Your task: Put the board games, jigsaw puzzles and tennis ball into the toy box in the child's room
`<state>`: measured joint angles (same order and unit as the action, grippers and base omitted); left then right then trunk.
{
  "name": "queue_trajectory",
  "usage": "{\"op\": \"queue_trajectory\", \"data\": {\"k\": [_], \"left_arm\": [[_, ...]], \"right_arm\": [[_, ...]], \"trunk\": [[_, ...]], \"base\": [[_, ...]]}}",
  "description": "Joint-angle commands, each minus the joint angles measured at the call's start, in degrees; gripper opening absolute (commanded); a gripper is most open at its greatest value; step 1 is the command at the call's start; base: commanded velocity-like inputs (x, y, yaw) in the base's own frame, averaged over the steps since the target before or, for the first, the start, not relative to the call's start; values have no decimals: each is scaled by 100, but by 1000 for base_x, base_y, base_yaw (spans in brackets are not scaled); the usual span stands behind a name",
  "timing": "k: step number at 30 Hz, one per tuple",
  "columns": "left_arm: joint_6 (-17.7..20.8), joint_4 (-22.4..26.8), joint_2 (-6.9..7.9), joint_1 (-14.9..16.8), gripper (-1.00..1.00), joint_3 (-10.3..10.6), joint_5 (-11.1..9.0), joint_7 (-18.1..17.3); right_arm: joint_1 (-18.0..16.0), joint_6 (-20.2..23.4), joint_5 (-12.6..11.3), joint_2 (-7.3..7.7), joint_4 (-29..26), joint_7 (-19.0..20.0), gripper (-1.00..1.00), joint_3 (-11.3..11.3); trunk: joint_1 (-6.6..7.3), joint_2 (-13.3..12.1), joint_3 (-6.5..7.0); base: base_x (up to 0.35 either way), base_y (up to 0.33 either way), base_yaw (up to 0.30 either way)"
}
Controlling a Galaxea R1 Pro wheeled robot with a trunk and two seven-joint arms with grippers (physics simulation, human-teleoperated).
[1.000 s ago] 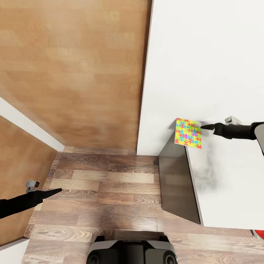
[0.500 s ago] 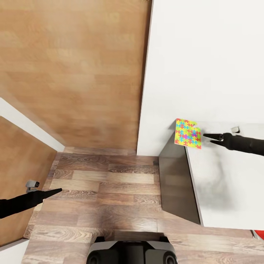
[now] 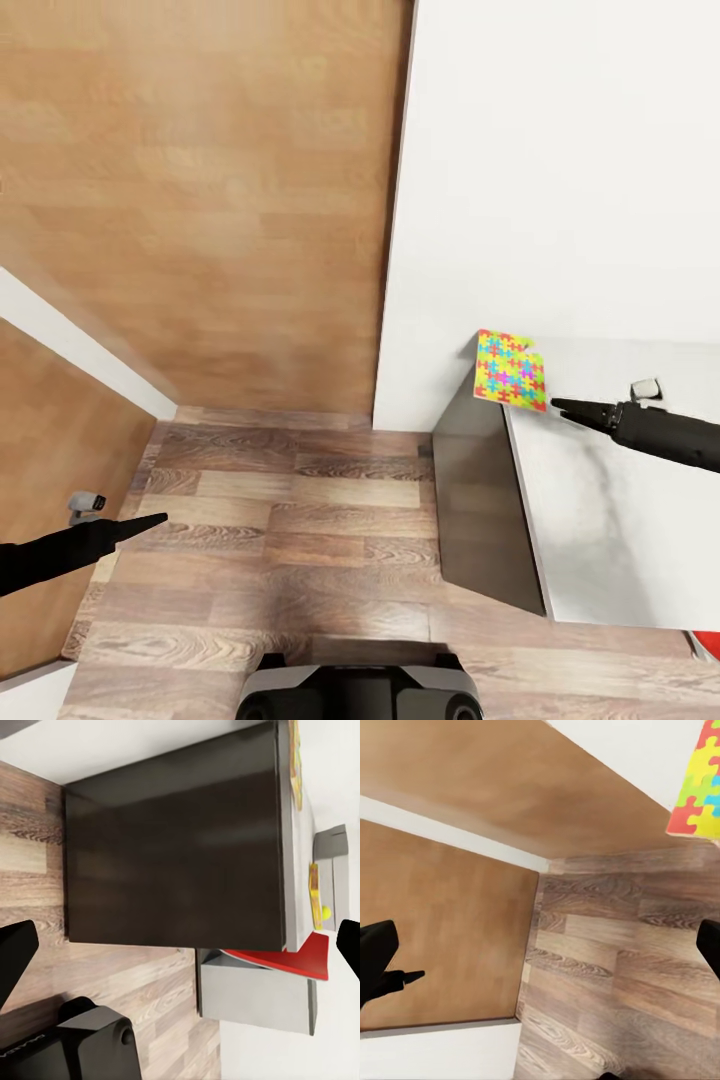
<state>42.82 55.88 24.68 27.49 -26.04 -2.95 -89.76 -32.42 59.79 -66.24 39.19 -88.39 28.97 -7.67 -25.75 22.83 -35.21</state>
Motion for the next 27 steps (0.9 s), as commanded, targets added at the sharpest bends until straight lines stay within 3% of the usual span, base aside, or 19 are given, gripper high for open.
{"op": "queue_trajectory", "data": {"k": [1, 4, 11, 17, 18, 26, 27], "left_arm": [[61, 1, 1, 2, 100, -2, 5, -24], [60, -2, 1, 2, 100, -2, 5, -24], [60, -1, 2, 2, 100, 13, 5, -24], [60, -1, 2, 2, 100, 26, 5, -24], [60, -2, 2, 2, 100, 21, 5, -24], [60, 0, 2, 2, 100, 7, 5, -24], [60, 1, 2, 2, 100, 11, 5, -24]], "right_arm": [[77, 21, 5, -6, -48, 52, 100, -39], [308, 21, -128, -59, -142, 60, 100, -112], [908, 21, -309, -383, -224, 102, 100, -345], [1526, 21, -338, -955, -237, 371, 100, -899], [1730, 21, -341, -1144, -238, 506, 100, -1119], [2653, 21, -326, -1774, -250, 1086, 100, -1920], [2870, 21, -315, -1906, -253, 1216, 100, -2061]], "trunk": [[-4, 8, 3], [-4, 8, 31], [-4, 8, 97], [-4, 8, 153], [-4, 8, 163], [-4, 8, 238], [-4, 8, 248]], "base": [[0, 0, 0], [0, 0, 0], [0, 0, 0], [0, 0, 0], [0, 0, 0], [0, 0, 0], [0, 0, 0]]}}
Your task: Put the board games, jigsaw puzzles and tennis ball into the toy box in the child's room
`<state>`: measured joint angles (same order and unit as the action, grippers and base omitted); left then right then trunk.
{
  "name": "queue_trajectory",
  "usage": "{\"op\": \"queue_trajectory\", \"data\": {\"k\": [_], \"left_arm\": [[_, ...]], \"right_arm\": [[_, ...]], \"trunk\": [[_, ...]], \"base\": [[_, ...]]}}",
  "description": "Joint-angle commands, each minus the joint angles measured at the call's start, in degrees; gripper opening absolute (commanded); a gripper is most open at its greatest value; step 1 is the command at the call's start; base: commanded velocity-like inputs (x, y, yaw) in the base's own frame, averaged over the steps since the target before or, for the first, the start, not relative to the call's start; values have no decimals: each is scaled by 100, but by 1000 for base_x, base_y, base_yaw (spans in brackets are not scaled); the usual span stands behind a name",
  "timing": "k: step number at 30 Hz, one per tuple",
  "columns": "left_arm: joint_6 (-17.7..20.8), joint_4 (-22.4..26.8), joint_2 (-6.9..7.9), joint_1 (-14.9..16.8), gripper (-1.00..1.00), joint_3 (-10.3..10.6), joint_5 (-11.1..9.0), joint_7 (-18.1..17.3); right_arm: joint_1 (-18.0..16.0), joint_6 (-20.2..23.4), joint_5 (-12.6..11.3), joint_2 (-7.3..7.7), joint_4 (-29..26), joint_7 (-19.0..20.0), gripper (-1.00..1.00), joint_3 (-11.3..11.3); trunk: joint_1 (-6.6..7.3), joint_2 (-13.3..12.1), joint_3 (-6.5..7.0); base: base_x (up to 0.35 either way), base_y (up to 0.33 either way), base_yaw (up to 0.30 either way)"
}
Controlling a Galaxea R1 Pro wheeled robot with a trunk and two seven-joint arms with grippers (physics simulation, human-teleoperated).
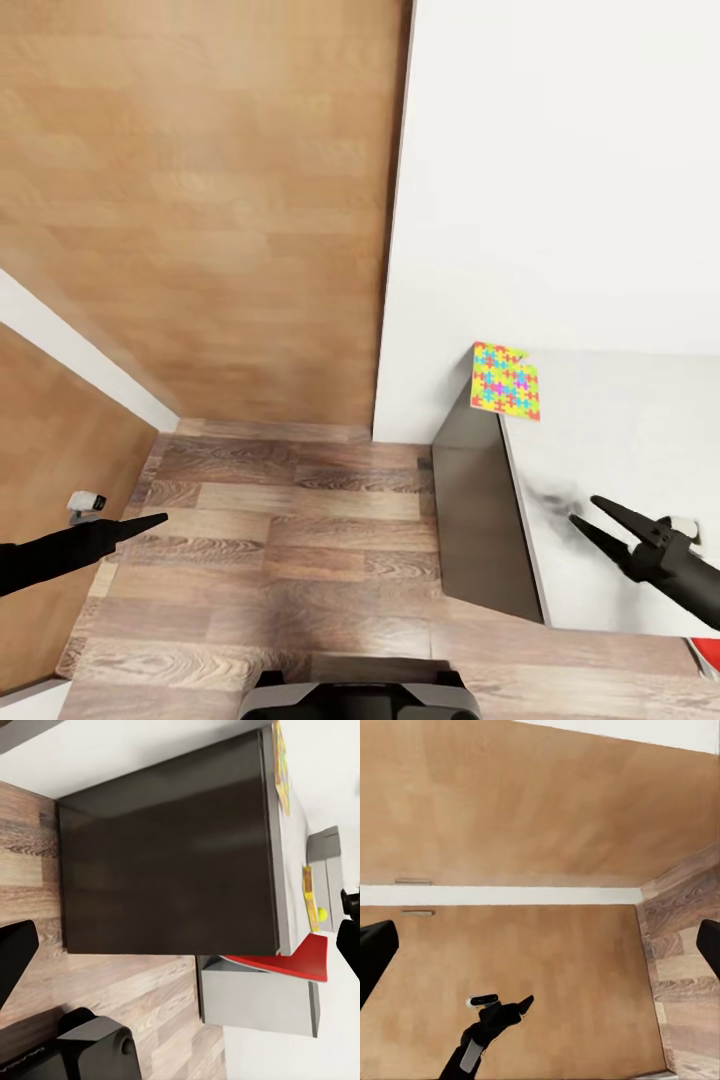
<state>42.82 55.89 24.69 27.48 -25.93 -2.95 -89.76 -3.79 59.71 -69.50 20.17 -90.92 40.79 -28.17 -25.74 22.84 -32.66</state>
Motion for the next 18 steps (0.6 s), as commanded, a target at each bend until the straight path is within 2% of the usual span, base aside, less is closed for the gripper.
{"op": "queue_trajectory", "data": {"k": [1, 6, 9, 18], "left_arm": [[60, -2, 0, 3, 100, 2, 5, -24], [58, 0, 0, 3, 100, 7, 0, -24], [58, 0, -4, 3, 100, 15, 1, -24], [66, -1, -14, 3, 100, 18, -8, -24]], "right_arm": [[102, 29, 18, -64, -1, 96, 100, -76], [410, 28, 36, -322, -3, 378, 100, -369], [514, -137, 45, -476, -4, 603, 100, -513], [637, -536, 163, -582, -5, 1202, 100, -600]], "trunk": [[-4, 8, 3], [-4, 8, 50], [-4, 8, 69], [-4, 8, 84]], "base": [[0, 0, 0], [0, 0, 0], [0, 0, 0], [0, 0, 0]]}}
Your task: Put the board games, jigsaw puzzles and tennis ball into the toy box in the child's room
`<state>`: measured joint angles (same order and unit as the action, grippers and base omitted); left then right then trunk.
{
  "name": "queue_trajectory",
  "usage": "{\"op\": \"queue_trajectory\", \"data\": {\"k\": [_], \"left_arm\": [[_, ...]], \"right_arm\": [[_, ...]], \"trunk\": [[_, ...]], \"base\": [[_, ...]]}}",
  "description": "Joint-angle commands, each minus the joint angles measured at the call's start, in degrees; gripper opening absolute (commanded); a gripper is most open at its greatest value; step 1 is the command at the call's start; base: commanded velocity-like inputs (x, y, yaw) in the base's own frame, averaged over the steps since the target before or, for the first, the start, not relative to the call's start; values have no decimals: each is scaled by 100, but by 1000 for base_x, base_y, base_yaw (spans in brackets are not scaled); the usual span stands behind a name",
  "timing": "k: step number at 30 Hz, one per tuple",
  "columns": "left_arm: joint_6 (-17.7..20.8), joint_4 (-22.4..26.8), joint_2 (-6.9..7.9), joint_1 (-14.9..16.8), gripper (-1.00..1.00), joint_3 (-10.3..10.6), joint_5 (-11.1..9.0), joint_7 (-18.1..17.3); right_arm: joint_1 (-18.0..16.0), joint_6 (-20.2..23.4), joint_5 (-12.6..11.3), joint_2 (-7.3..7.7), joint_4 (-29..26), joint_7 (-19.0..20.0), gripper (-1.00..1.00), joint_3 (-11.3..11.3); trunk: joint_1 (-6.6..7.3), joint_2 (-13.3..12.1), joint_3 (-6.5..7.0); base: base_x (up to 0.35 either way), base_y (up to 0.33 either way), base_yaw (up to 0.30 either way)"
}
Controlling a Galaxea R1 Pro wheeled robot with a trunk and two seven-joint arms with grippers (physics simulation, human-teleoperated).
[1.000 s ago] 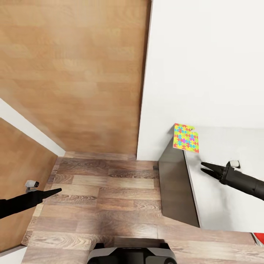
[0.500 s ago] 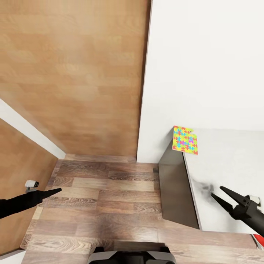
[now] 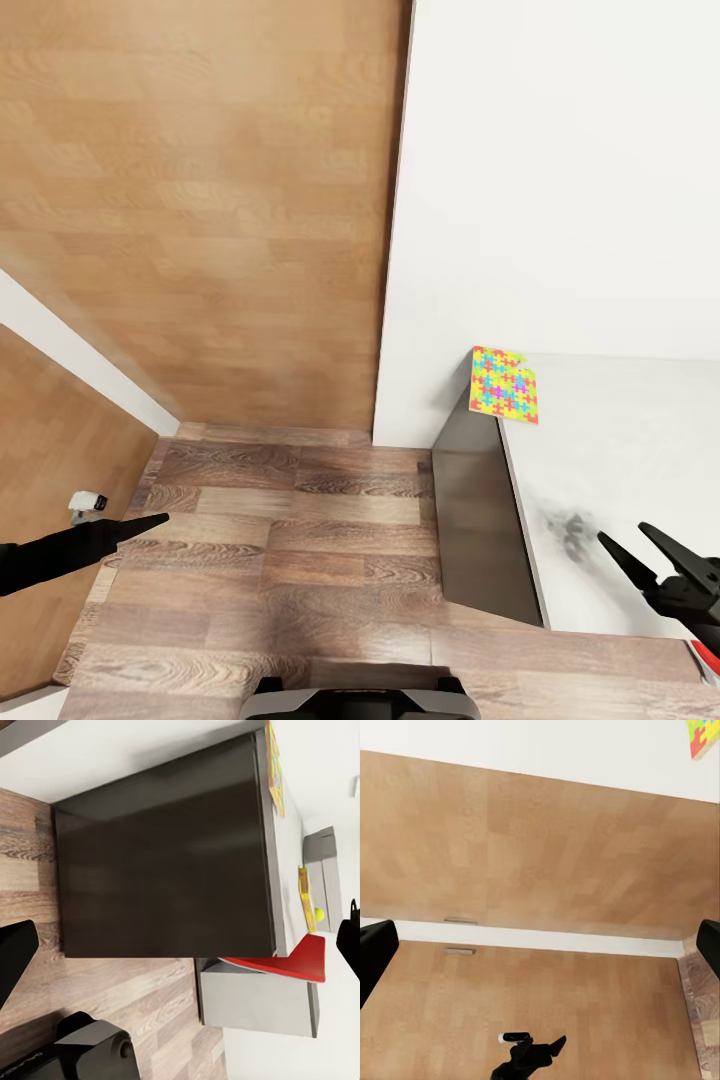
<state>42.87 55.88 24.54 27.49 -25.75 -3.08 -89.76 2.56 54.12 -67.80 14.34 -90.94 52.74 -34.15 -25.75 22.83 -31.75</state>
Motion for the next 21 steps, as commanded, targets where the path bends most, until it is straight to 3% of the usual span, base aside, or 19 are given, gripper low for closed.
{"op": "queue_trajectory", "data": {"k": [1, 9, 21], "left_arm": [[61, -1, 0, 2, 100, 0, 3, -24], [52, -1, -10, -9, 100, 7, 13, -24], [-29, -6, -82, -13, 100, 29, 27, -24]], "right_arm": [[15, 6, 39, -3, -2, 40, 100, -6], [66, -53, 635, -19, -3, 177, 100, -17], [73, -367, 802, -36, 4, 249, 100, 31]], "trunk": [[-3, 9, -6], [-3, 9, -5], [-3, 9, -5]], "base": [[0, 0, 0], [0, 0, 0], [0, 0, 0]]}}
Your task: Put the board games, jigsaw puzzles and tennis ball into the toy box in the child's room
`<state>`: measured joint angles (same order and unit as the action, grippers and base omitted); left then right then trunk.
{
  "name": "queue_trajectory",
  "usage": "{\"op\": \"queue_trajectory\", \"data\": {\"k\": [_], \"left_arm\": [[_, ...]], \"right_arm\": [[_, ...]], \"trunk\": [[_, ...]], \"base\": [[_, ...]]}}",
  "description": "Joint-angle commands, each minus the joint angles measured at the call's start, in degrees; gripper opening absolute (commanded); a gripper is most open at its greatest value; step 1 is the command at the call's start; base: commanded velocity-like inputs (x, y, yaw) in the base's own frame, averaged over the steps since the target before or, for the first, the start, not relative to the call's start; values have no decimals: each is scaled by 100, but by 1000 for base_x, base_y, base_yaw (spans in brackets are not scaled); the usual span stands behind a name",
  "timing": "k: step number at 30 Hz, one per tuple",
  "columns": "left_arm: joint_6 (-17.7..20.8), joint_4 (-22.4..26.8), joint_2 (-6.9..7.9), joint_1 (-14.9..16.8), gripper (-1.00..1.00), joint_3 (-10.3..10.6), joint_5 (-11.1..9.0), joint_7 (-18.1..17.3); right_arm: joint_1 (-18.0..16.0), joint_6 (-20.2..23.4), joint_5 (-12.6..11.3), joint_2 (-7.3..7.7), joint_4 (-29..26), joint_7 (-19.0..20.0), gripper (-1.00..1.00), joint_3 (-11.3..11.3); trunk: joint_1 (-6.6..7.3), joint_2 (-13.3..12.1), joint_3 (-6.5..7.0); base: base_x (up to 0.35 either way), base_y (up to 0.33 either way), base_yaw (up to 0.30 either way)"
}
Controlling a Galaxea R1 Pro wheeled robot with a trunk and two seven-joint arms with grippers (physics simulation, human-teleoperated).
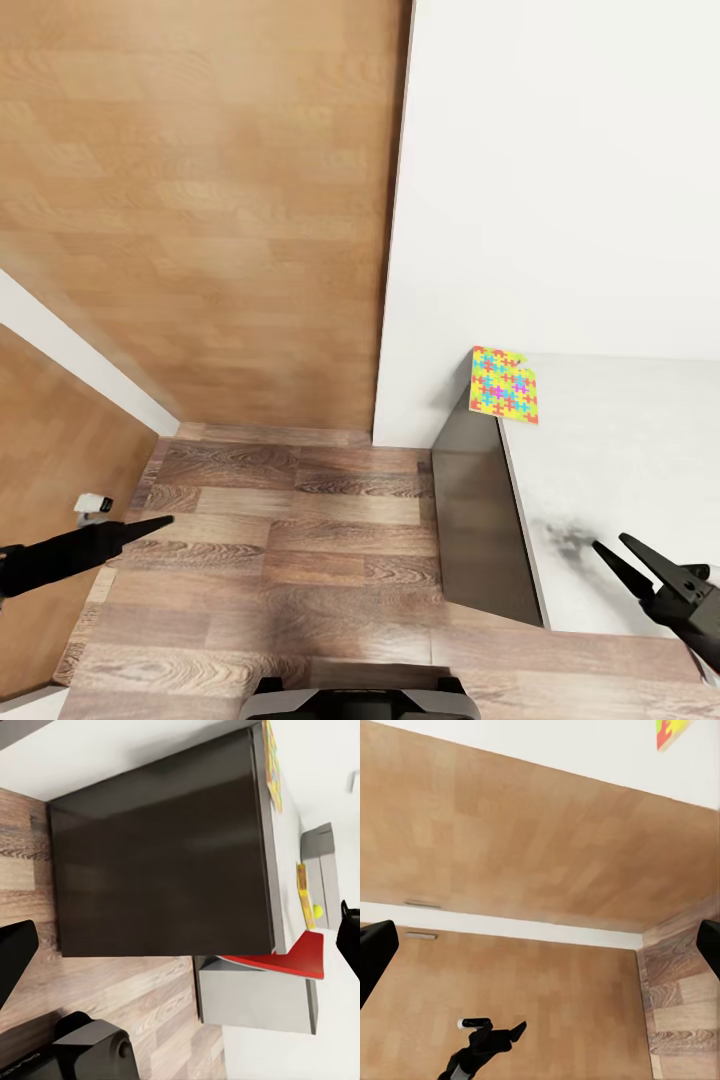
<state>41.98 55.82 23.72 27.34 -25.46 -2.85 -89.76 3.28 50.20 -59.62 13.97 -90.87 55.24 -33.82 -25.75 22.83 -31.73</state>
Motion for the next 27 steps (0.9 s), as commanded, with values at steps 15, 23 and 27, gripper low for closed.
{"op": "queue_trajectory", "data": {"k": [15, 23, 27], "left_arm": [[48, 3, -59, 0, 100, 5, 4, -24], [47, 2, -80, 1, 100, 5, -2, -24], [47, 2, -99, 1, 100, 5, 1, -24]], "right_arm": [[3, -232, -6, 1, -1, 11, 100, 0], [3, -275, -6, 9, 5, 22, 100, -13], [4, -279, -6, 11, 1, 25, 100, -17]], "trunk": [[-3, 9, 27], [-3, 9, 53], [-3, 9, 56]], "base": [[0, 0, 0], [0, 0, 0], [0, 0, 0]]}}
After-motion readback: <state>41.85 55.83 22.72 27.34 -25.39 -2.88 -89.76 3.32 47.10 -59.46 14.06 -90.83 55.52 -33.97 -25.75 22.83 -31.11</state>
